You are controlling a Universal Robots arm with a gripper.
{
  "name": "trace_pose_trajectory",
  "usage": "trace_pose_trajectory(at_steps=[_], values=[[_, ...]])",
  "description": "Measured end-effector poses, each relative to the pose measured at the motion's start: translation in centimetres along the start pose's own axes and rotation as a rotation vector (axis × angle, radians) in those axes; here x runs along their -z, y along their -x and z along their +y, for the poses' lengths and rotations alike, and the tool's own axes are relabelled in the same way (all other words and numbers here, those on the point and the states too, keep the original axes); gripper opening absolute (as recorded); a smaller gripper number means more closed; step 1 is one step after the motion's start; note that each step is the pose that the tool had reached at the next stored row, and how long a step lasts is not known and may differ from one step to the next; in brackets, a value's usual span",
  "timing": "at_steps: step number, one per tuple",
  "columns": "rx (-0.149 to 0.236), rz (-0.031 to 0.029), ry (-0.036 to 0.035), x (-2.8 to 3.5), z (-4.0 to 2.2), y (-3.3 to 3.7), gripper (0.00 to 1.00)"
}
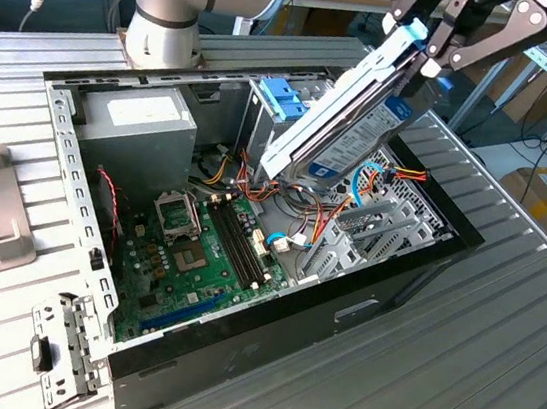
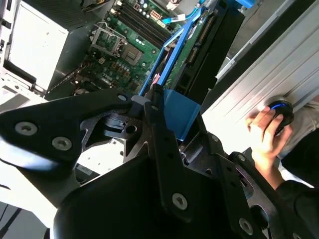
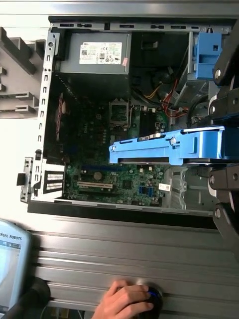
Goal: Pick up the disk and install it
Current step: 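Pick up the disk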
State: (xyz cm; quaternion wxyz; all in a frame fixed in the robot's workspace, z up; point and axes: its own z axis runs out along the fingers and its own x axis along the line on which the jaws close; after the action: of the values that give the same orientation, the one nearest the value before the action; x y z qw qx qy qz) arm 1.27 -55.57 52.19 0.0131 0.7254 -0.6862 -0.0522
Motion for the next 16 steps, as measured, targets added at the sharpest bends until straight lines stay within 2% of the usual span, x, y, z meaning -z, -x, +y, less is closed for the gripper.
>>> trace_pose_trajectory(at_steps=[3, 7, 11, 14, 16], values=[[-0.001, -0.0006, 0.0000, -0.08, -0.63, -0.27, 0.37], [-0.002, -0.0004, 0.0000, -0.14, -2.39, -0.58, 0.37], [-0.002, -0.0006, 0.0000, -0.20, -3.44, -0.75, 0.37], [-0.003, -0.0005, 0.0001, -0.24, -4.82, -1.00, 0.37], [-0.004, -0.0007, 0.0000, -0.29, -5.25, -1.20, 0.37]])
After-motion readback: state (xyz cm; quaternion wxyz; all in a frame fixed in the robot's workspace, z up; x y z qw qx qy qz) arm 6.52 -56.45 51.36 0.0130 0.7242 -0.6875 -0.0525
